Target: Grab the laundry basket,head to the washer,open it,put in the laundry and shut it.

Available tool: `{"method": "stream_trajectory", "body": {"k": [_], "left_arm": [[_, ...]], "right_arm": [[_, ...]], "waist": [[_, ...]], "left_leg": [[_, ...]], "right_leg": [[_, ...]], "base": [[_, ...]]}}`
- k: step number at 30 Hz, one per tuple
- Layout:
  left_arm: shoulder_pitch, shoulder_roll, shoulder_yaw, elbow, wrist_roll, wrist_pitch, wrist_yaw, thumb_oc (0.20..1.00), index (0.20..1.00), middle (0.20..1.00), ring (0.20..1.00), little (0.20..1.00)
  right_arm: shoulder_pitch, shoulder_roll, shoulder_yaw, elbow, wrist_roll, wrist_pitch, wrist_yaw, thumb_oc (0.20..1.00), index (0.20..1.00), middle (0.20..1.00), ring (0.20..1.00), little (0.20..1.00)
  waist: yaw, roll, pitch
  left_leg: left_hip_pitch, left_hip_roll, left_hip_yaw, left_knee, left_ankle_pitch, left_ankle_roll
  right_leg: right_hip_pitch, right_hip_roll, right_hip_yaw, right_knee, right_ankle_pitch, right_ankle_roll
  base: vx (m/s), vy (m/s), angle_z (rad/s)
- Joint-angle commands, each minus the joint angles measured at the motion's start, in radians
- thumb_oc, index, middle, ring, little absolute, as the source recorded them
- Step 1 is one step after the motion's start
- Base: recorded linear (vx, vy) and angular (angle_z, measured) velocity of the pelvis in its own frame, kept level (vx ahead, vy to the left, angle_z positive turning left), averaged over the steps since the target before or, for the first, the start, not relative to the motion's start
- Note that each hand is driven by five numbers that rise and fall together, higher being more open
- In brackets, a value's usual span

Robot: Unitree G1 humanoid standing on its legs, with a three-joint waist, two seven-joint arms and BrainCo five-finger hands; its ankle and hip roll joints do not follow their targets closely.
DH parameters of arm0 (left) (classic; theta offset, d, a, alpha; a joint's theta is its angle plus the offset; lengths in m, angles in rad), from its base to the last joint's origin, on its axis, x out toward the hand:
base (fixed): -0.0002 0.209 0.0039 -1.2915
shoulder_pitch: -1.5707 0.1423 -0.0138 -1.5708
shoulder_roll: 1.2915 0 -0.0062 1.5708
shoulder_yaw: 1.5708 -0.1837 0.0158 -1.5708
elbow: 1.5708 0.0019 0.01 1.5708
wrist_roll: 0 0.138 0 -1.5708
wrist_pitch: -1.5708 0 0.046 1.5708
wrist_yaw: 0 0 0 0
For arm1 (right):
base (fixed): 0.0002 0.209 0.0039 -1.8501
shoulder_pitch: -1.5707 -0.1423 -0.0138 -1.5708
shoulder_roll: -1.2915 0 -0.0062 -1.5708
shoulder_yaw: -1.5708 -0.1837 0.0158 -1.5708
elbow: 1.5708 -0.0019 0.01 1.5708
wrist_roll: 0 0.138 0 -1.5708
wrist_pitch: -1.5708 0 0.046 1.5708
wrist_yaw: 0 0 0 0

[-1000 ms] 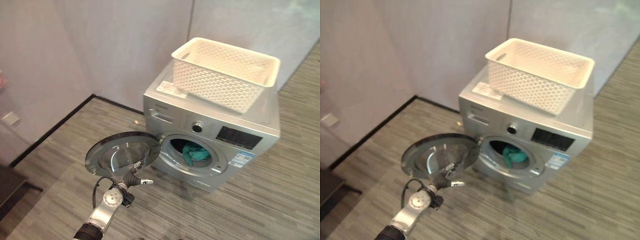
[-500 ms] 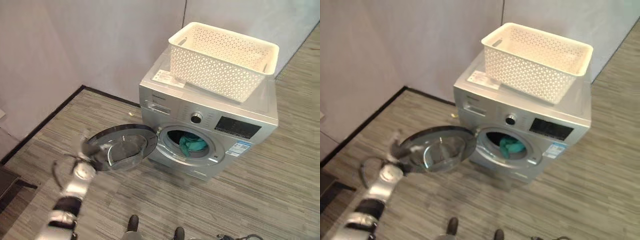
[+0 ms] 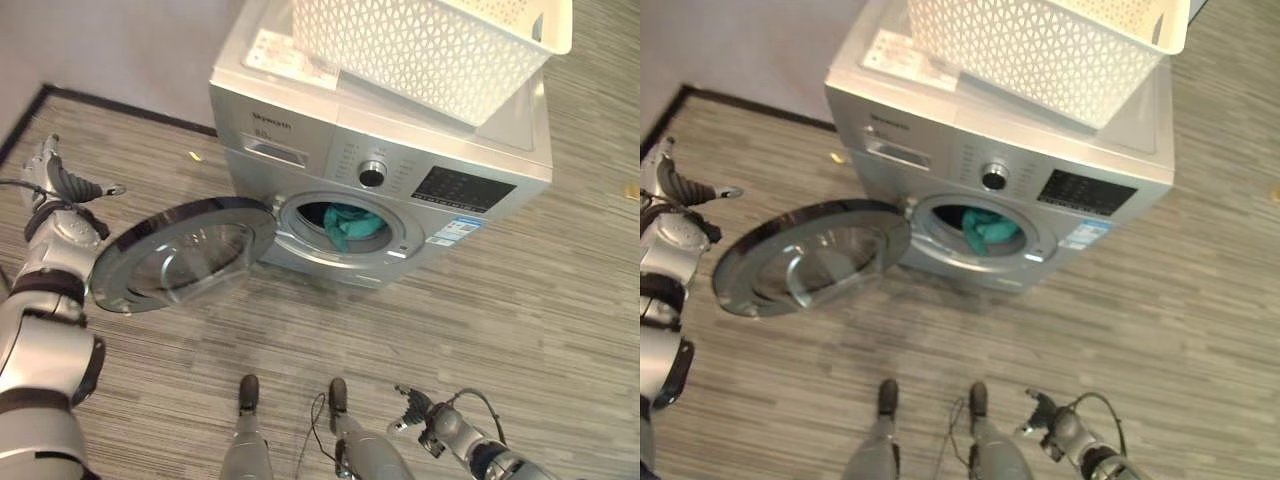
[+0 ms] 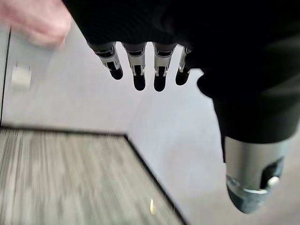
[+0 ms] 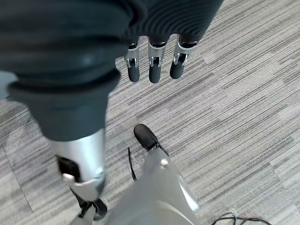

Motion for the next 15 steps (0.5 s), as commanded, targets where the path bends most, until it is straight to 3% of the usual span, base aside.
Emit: {"method": "stream_trajectory", "body": {"k": [1,2,7,10,15], "left_arm": [[-0.084,0.098,-0.028,0.099,-0.050,0.022,-0.023,1.000,1.000,1.000,1.000,1.000],[-0.094,0.150,-0.028,0.123,-0.033,0.030,-0.023,1.000,1.000,1.000,1.000,1.000],[-0.096,0.193,-0.066,0.149,0.027,0.049,-0.030,1.000,1.000,1.000,1.000,1.000],[-0.045,0.177,-0.046,0.178,0.029,0.056,-0.087,1.000,1.000,1.000,1.000,1.000],[0.138,0.077,-0.016,0.217,0.098,0.097,-0.250,1.000,1.000,1.000,1.000,1.000]], "right_arm": [[0.015,-0.035,0.028,-0.040,0.039,-0.005,0.003,1.000,1.000,1.000,1.000,1.000],[0.029,-0.060,0.032,-0.072,0.047,-0.018,0.009,1.000,1.000,1.000,1.000,1.000],[0.041,-0.052,0.051,-0.101,0.058,-0.027,0.019,1.000,1.000,1.000,1.000,1.000],[0.040,-0.052,0.061,-0.102,0.056,-0.020,0.025,1.000,1.000,1.000,1.000,1.000],[0.036,-0.058,0.085,-0.119,0.025,-0.002,0.046,1.000,1.000,1.000,1.000,1.000]], "waist": [[-0.003,-0.019,-0.001],[-0.016,-0.049,0.005],[-0.021,-0.086,0.024],[-0.022,-0.095,0.028],[-0.030,-0.092,0.004]], "left_leg": [[-0.006,0.007,-0.004,0.039,-0.069,0.036],[-0.018,0.012,0.004,0.050,-0.074,0.036],[-0.050,0.018,-0.001,0.080,-0.086,0.041],[-0.057,0.019,-0.006,0.096,-0.100,0.042],[-0.030,0.023,0.006,0.093,-0.118,0.046]], "right_leg": [[0.008,-0.024,0.060,0.012,-0.045,0.061],[-0.008,-0.017,0.074,0.009,-0.032,0.066],[-0.035,-0.013,0.082,0.007,-0.022,0.068],[-0.038,-0.011,0.085,0.008,-0.023,0.065],[-0.024,-0.008,0.094,0.008,-0.034,0.061]], "base": [[0.02,0.007,-0.18],[0.03,-0.001,-0.22],[0.02,-0.010,-0.10],[0.04,0.001,0.00],[0.05,0.007,-0.04]]}}
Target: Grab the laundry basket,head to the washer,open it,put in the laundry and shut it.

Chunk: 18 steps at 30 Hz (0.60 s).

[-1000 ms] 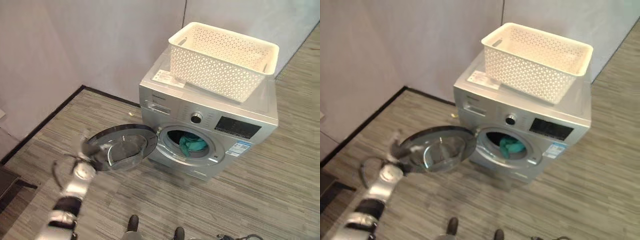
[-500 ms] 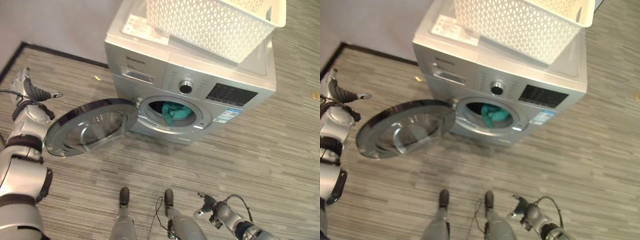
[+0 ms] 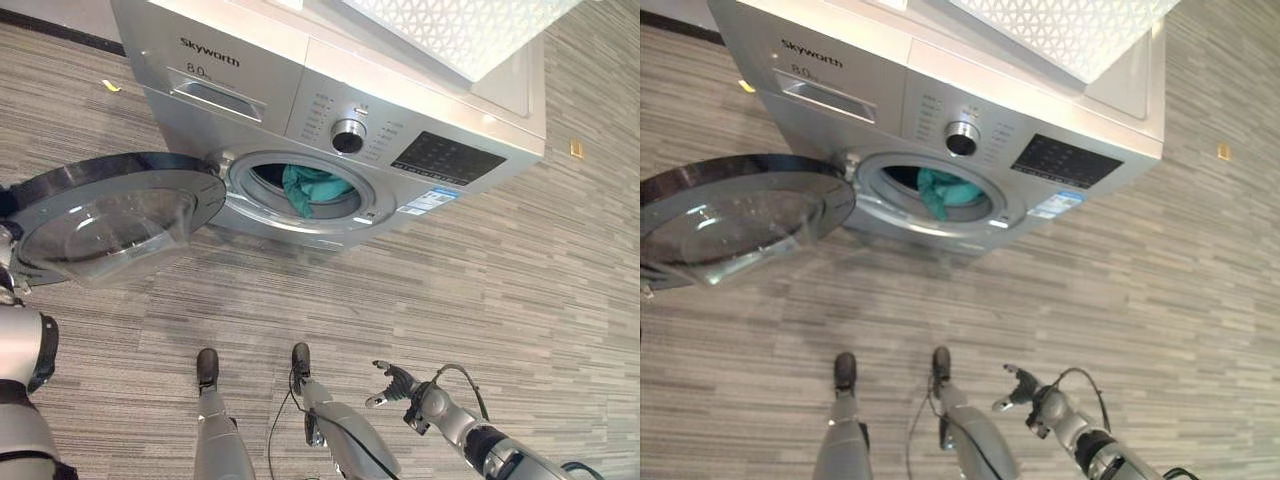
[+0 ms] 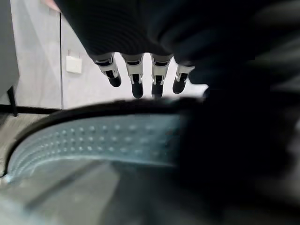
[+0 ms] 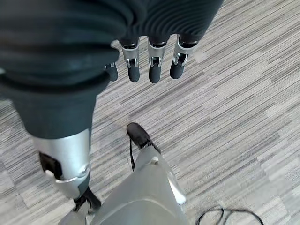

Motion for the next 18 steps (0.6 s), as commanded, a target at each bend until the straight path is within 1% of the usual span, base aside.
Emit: {"method": "stream_trajectory", "body": {"k": [1,2,3,4,6,8,9,10,11,13,14,15,16,17,18], "left_arm": [[0.148,-0.095,-0.014,0.105,0.092,0.054,-0.156,1.000,1.000,1.000,1.000,1.000],[0.150,-0.095,-0.013,0.104,0.092,0.054,-0.156,1.000,1.000,1.000,1.000,1.000],[0.274,-0.179,0.013,0.077,0.131,0.065,-0.175,1.000,1.000,1.000,1.000,1.000],[0.276,-0.179,0.014,0.077,0.131,0.065,-0.175,1.000,1.000,1.000,1.000,1.000],[0.350,-0.251,0.018,0.047,0.151,0.061,-0.169,1.000,1.000,1.000,1.000,1.000],[0.414,-0.349,0.019,0.019,0.156,0.055,-0.161,1.000,1.000,1.000,1.000,1.000],[0.469,-0.412,0.015,-0.003,0.147,0.042,-0.156,1.000,1.000,1.000,1.000,1.000],[0.491,-0.442,0.011,-0.016,0.147,0.034,-0.153,1.000,1.000,1.000,1.000,1.000],[0.491,-0.442,0.011,-0.016,0.147,0.034,-0.153,1.000,1.000,1.000,1.000,1.000],[0.535,-0.502,-0.018,-0.054,0.169,0.013,-0.151,1.000,1.000,1.000,1.000,1.000],[0.535,-0.502,-0.018,-0.054,0.169,0.013,-0.151,1.000,1.000,1.000,1.000,1.000],[0.559,-0.543,-0.026,-0.076,0.171,0.000,-0.140,1.000,1.000,1.000,1.000,1.000],[0.575,-0.623,-0.042,-0.111,0.149,-0.020,-0.113,1.000,1.000,1.000,1.000,1.000],[0.575,-0.660,-0.055,-0.129,0.136,-0.030,-0.106,1.000,1.000,1.000,1.000,1.000],[0.566,-0.741,-0.128,-0.191,0.149,-0.060,-0.091,1.000,1.000,1.000,1.000,1.000]], "right_arm": [[0.003,-0.012,0.025,0.024,-0.021,0.013,0.022,1.000,1.000,1.000,1.000,1.000],[0.004,-0.012,0.026,0.024,-0.021,0.013,0.022,1.000,1.000,1.000,1.000,1.000],[0.025,-0.025,0.030,-0.012,-0.050,0.017,0.036,1.000,1.000,1.000,1.000,1.000],[0.026,-0.026,0.031,-0.013,-0.050,0.017,0.036,1.000,1.000,1.000,1.000,1.000],[0.038,-0.041,0.015,-0.024,-0.070,0.017,0.042,1.000,1.000,1.000,1.000,1.000],[0.050,-0.053,-0.005,-0.021,-0.091,0.017,0.040,1.000,1.000,1.000,1.000,1.000],[0.060,-0.057,-0.025,-0.011,-0.108,0.020,0.039,1.000,1.000,1.000,1.000,1.000],[0.065,-0.059,-0.032,-0.003,-0.120,0.021,0.039,1.000,1.000,1.000,1.000,1.000],[0.064,-0.059,-0.032,-0.003,-0.120,0.021,0.040,1.000,1.000,1.000,1.000,1.000],[0.069,-0.064,-0.047,0.009,-0.137,0.021,0.037,1.000,1.000,1.000,1.000,1.000],[0.069,-0.064,-0.047,0.009,-0.137,0.021,0.037,1.000,1.000,1.000,1.000,1.000],[0.071,-0.061,-0.057,0.020,-0.143,0.020,0.031,1.000,1.000,1.000,1.000,1.000],[0.074,-0.050,-0.075,0.053,-0.144,0.017,0.018,1.000,1.000,1.000,1.000,1.000],[0.079,-0.043,-0.079,0.066,-0.143,0.016,0.014,1.000,1.000,1.000,1.000,1.000],[0.085,-0.037,-0.093,0.106,-0.142,0.012,0.000,1.000,1.000,1.000,1.000,1.000]], "waist": [[-0.010,-0.015,-0.054],[-0.010,-0.015,-0.055],[-0.011,0.003,-0.076],[-0.010,0.003,-0.076],[-0.011,0.022,-0.093],[-0.009,0.046,-0.109],[-0.011,0.070,-0.132],[-0.013,0.081,-0.141],[-0.013,0.081,-0.143],[-0.019,0.102,-0.160],[-0.019,0.102,-0.161],[-0.022,0.112,-0.168],[-0.027,0.125,-0.176],[-0.029,0.132,-0.181],[-0.035,0.148,-0.187]], "left_leg": [[-0.005,-0.009,-0.015,0.081,-0.105,0.060],[-0.004,-0.009,-0.015,0.080,-0.105,0.060],[0.045,-0.008,0.004,0.055,-0.112,0.061],[0.047,-0.008,0.005,0.054,-0.112,0.061],[0.078,-0.014,0.016,0.032,-0.109,0.060],[0.111,-0.018,0.025,0.014,-0.109,0.060],[0.136,-0.021,0.034,0.004,-0.112,0.059],[0.153,-0.021,0.040,0.002,-0.118,0.059],[0.150,-0.022,0.040,0.001,-0.115,0.059],[0.176,-0.022,0.055,-0.002,-0.120,0.059],[0.175,-0.022,0.055,-0.002,-0.120,0.059],[0.190,-0.021,0.065,-0.002,-0.123,0.059],[0.209,-0.023,0.077,-0.002,-0.125,0.061],[0.215,-0.023,0.081,-0.002,-0.126,0.060],[0.224,-0.024,0.086,-0.002,-0.128,0.060]], "right_leg": [[0.010,-0.039,0.067,0.008,-0.042,0.065],[0.010,-0.039,0.068,0.008,-0.042,0.065],[0.029,-0.040,0.074,0.009,-0.053,0.062],[0.030,-0.039,0.074,0.009,-0.053,0.062],[0.044,-0.042,0.077,0.011,-0.062,0.060],[0.059,-0.043,0.080,0.015,-0.072,0.058],[0.073,-0.044,0.082,0.017,-0.079,0.057],[0.085,-0.044,0.085,0.019,-0.084,0.056],[0.081,-0.044,0.085,0.019,-0.082,0.056],[0.094,-0.044,0.099,0.021,-0.088,0.057],[0.093,-0.044,0.099,0.021,-0.088,0.057],[0.099,-0.043,0.105,0.023,-0.092,0.056],[0.112,-0.041,0.117,0.026,-0.099,0.055],[0.116,-0.041,0.121,0.026,-0.101,0.053],[0.130,-0.044,0.117,0.022,-0.107,0.054]], "base": [[0.05,-0.001,-0.23],[0.11,0.036,-0.21],[0.09,0.034,-0.09],[0.13,0.037,-0.05],[0.08,0.021,-0.21],[0.12,0.017,-0.09],[0.15,0.014,0.02],[0.12,0.015,-0.01],[0.07,0.012,-0.09],[0.05,0.002,-0.18],[0.06,-0.002,-0.18],[0.06,-0.019,-0.18],[0.08,-0.021,-0.17],[0.06,-0.049,-0.33],[0.03,-0.030,-0.33]]}}
